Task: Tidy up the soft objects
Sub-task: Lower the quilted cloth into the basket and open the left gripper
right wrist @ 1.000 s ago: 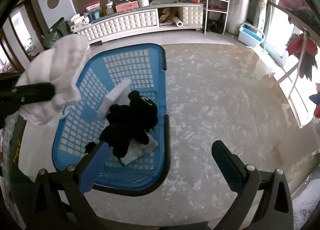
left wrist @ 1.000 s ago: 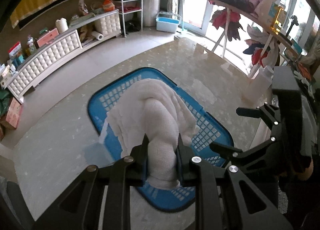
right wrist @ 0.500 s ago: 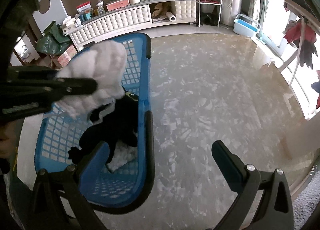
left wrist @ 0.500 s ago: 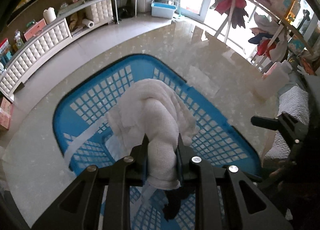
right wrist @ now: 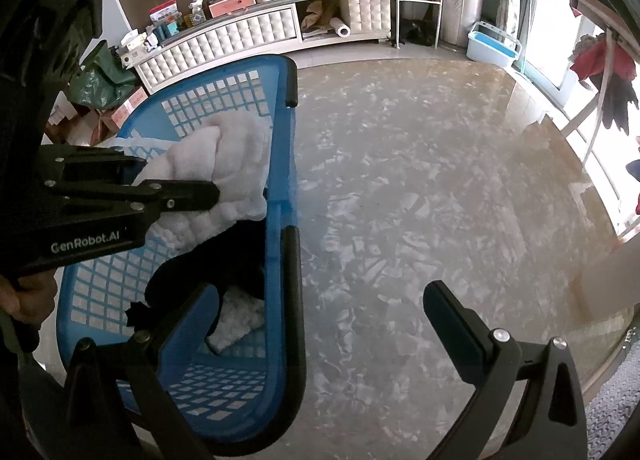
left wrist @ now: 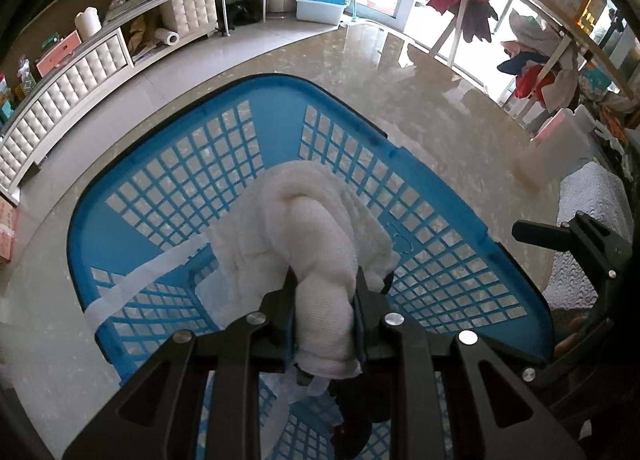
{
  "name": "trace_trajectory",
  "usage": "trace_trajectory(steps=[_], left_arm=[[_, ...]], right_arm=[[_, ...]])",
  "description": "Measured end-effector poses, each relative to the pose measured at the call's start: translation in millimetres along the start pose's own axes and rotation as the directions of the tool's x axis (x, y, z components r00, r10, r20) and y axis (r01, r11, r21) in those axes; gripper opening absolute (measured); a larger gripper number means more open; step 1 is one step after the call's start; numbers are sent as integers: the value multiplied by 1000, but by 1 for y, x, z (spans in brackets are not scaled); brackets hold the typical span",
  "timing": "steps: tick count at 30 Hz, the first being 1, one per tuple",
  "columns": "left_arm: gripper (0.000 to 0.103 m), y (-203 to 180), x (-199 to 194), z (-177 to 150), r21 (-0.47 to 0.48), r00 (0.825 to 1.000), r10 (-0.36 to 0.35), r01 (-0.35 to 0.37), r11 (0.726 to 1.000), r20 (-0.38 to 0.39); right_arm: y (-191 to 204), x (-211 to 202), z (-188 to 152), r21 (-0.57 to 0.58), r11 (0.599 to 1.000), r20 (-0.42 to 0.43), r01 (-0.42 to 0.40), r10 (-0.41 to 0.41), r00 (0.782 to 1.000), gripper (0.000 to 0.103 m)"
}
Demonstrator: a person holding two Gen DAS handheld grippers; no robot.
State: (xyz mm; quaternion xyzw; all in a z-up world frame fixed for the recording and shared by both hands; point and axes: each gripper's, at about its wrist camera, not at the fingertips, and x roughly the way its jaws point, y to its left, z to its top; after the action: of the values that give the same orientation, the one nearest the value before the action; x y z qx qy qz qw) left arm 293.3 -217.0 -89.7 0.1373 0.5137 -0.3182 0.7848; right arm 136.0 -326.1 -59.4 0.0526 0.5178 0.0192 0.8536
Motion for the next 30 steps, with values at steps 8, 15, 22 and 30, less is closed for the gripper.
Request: trace_trajectory(steps=[8, 15, 22, 30], left_arm=[[30, -3, 1, 1, 10, 1000, 31, -31, 999, -3], [51, -18, -7, 0, 76, 995, 101, -102, 992, 12], [72, -28, -35, -3, 88, 991, 120, -125, 988, 57], [83, -28, -82, -18, 76, 983, 131, -142, 987, 127]], right_arm=[[1, -3, 0, -5, 1000, 2, -2, 2, 1000, 103], [0, -9, 0, 0, 1000, 5, -4, 4, 1000, 103], [3, -27, -1, -7, 1000, 33, -8, 8, 999, 103], [7, -46, 2, -17, 1000, 61, -6, 7, 998, 103]])
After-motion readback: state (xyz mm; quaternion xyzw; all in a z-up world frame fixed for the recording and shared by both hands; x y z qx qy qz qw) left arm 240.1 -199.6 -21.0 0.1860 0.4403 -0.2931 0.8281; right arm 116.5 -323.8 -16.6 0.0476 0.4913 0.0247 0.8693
